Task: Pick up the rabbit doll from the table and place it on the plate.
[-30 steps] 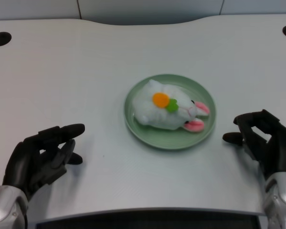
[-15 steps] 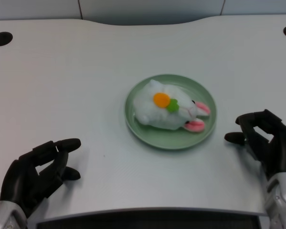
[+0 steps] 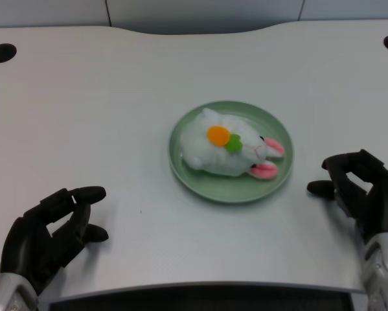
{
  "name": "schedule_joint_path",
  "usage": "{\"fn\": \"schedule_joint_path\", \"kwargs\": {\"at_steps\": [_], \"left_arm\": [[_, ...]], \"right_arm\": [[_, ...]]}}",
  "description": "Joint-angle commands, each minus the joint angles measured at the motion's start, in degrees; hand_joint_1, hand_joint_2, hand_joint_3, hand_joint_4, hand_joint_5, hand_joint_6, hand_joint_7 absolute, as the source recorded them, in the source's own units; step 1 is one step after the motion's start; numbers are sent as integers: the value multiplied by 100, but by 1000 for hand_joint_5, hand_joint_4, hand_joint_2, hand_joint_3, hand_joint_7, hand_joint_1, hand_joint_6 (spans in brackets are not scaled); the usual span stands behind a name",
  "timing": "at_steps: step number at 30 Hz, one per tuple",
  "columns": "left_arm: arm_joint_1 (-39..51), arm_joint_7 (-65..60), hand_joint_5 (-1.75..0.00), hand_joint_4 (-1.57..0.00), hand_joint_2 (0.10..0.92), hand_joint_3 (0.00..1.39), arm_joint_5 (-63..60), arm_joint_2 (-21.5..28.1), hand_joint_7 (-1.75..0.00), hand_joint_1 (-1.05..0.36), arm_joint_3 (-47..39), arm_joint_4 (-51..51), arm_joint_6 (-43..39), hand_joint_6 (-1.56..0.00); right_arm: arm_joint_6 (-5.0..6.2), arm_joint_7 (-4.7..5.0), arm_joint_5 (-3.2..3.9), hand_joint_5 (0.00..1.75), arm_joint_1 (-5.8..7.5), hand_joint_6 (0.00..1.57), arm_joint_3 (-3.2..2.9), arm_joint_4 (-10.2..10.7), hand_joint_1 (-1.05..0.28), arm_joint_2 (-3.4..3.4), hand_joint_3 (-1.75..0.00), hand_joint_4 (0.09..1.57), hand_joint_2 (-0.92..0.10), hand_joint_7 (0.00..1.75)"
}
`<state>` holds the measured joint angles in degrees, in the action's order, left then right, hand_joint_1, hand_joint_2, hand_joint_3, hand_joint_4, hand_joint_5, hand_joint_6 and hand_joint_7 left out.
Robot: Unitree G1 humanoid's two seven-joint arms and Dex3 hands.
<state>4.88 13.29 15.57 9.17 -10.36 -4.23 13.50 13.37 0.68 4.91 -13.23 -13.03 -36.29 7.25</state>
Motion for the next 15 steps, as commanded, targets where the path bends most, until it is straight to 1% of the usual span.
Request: {"fn": "schedule_joint_path", "kwargs": {"at_steps": [1,3,6,9,12,13,15], "left_arm": [[-32,-35,-1567,-503,921,588,-51,21,-744,-454,-21,-30,-20,-687],[-44,-21,-1568,-508,921,592,-76,28,-747,-451,-14,-57,-67,-679],[-74,-77,-1570,-522,921,574,-29,-19,-759,-455,-52,-24,48,-682],[-85,-72,-1570,-536,921,569,-46,-25,-766,-458,-37,-38,-7,-683],[-90,-95,-1551,-554,921,556,-59,-32,-769,-459,-35,-46,-9,-678],[-95,-78,-1545,-556,921,556,-75,-13,-770,-460,-26,-57,-31,-677],[-107,-25,-1545,-552,921,563,-59,5,-774,-456,-33,-89,-83,-670]], "right_arm": [[124,-19,45,926,-89,781,-17,-109,-761,14,-162,838,-921,1245],[156,-26,49,924,-114,781,-24,-163,-758,20,-166,837,-921,1244],[148,-32,58,922,-123,782,-27,-162,-751,19,-170,837,-921,1244],[75,-4,51,921,-112,780,-23,-99,-749,13,-172,837,-921,1246],[56,28,40,920,-115,779,-26,-102,-757,12,-167,843,-921,1252],[54,15,53,919,-107,778,-29,-89,-755,7,-167,844,-921,1252],[82,-10,55,917,-95,773,-23,-88,-746,10,-168,844,-921,1251]]}}
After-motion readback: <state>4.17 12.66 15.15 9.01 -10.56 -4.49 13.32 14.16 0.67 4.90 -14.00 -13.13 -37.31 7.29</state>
